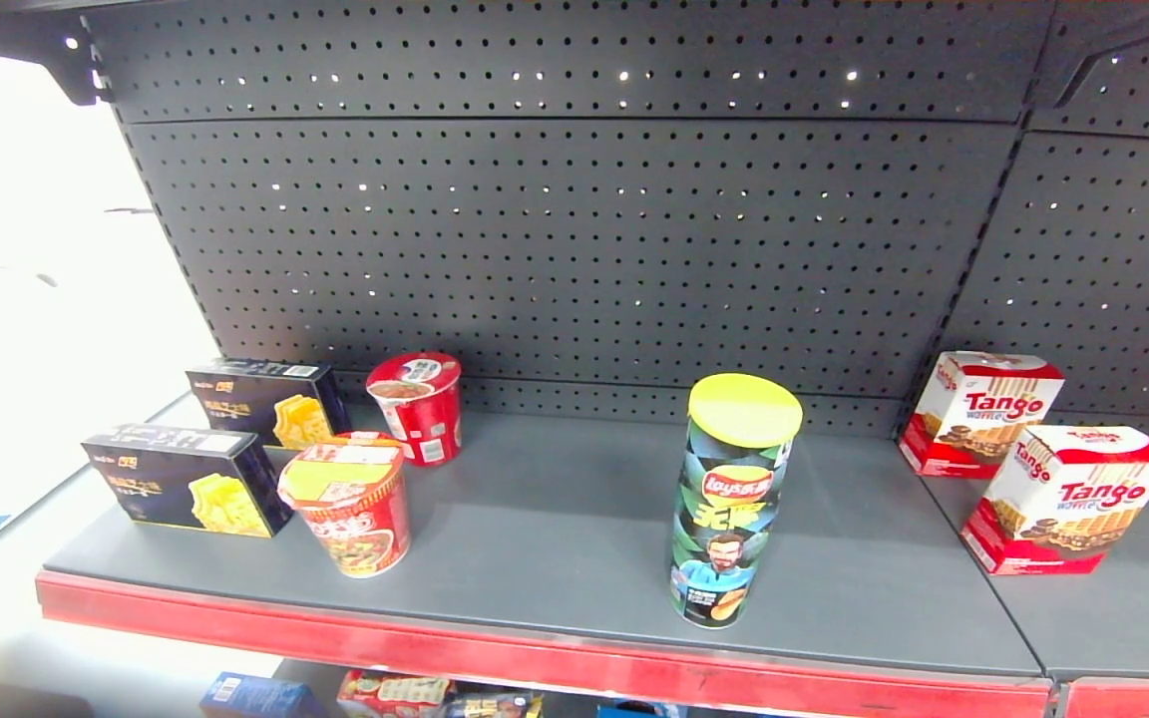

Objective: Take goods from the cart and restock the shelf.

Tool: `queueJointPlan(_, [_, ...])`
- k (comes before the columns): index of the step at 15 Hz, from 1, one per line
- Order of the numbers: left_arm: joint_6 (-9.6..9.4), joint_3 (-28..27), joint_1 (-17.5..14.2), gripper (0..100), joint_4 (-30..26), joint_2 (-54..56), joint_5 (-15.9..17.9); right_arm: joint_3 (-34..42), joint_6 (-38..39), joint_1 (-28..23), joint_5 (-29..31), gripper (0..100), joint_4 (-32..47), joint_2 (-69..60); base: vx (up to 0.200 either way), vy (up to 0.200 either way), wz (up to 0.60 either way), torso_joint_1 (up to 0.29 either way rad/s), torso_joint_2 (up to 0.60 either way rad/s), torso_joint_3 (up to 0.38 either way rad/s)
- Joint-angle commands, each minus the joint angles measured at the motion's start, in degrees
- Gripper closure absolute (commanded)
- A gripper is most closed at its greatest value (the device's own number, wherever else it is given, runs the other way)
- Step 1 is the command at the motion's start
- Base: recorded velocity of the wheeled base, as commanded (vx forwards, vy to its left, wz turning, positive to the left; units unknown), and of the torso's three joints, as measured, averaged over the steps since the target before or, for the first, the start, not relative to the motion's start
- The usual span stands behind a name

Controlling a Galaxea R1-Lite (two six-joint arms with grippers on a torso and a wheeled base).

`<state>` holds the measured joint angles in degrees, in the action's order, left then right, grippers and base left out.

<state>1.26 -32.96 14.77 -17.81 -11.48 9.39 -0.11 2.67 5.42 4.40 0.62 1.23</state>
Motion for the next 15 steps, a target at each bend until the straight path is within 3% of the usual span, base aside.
queueJointPlan(1, [0.15, -5.97, -0.01, 100, 0.06, -6.36, 5.64, -0.07, -1.18, 0.02, -0.53, 0, -0.01, 0.26, 0.000, 0.000, 0.00, 0.000, 0.00, 0.000])
queueJointPlan(3, [0.59, -7.82, 0.08, 100, 0.06, -8.99, 11.00, -0.07, -1.53, 0.02, -0.97, 0, -0.09, 0.26, 0.000, 0.000, 0.00, 0.000, 0.00, 0.000])
queueJointPlan(5, [1.12, -7.29, 0.25, 100, 0.06, -10.05, 14.26, -0.07, -1.44, 0.02, -0.97, 0, -0.01, 0.26, 0.000, 0.000, 0.00, 0.000, 0.00, 0.000])
queueJointPlan(6, [2.88, -6.76, 1.40, 100, 0.50, -10.93, 15.49, -0.07, -1.79, 0.02, -0.97, 0, 0.08, 0.26, 0.000, 0.000, 0.00, 0.000, 0.00, 0.000])
queueJointPlan(8, [3.05, -5.44, 3.68, 100, 4.98, -14.27, 15.40, -0.07, -2.93, 0.02, -1.94, 0, -0.01, 0.26, 0.000, 0.000, 0.00, 0.000, 0.00, 0.000])
queueJointPlan(10, [3.23, -2.98, 3.86, 100, 12.10, -16.82, 15.13, -0.07, -2.93, 0.02, -1.94, 0, -0.01, 0.26, 0.000, 0.000, -0.30, 0.004, 0.00, 0.001])
queueJointPlan(15, [4.63, -2.19, 3.86, 100, 14.29, -17.17, 14.96, -0.07, -3.02, 0.02, -1.94, 0, -0.01, 0.26, 0.000, 0.000, -0.12, 0.000, 0.00, 0.002])
